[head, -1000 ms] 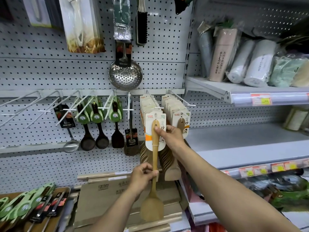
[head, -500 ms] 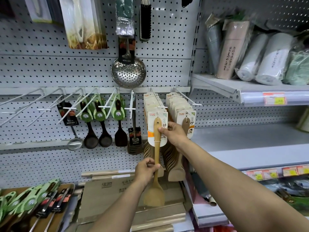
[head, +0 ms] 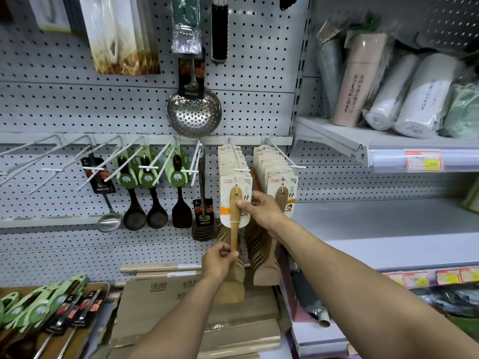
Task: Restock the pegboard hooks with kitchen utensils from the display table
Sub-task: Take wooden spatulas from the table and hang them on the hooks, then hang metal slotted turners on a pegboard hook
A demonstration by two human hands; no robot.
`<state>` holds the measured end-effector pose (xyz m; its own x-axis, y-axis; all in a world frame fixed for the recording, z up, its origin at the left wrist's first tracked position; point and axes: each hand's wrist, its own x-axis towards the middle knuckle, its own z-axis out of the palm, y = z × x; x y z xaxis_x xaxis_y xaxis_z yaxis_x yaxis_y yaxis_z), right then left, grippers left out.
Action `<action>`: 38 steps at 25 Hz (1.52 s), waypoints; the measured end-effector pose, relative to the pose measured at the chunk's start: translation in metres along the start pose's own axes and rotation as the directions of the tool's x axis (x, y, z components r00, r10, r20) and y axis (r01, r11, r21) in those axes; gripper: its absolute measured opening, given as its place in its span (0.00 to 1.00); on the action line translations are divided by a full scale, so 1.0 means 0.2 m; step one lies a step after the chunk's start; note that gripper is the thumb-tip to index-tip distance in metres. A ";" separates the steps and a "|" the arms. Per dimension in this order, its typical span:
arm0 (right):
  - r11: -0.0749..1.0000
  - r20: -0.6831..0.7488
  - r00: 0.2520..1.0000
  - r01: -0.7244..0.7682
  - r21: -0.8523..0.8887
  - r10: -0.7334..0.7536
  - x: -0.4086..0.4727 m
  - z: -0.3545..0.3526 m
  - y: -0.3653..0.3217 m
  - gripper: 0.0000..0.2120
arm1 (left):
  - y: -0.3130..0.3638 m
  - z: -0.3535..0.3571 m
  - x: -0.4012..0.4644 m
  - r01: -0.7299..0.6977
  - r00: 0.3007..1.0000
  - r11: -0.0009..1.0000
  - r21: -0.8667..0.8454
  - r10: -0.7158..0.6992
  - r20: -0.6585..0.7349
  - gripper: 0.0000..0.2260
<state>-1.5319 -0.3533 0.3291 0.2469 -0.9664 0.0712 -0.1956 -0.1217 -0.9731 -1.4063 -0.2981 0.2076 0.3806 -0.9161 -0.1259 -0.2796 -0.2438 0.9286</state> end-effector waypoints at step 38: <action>0.297 0.649 0.639 0.768 -0.567 -0.413 -1.43 2.68 -0.99 0.27 | -0.63 -3.32 -1.48 -0.065 0.824 0.591 0.804 0.486 -0.290 0.23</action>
<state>-1.0556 0.0690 0.3840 0.8547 -0.4199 0.3051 -0.4065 -0.9070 -0.1098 -0.8989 0.2146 0.3594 0.4335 -0.7814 0.4489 -0.8989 -0.3401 0.2761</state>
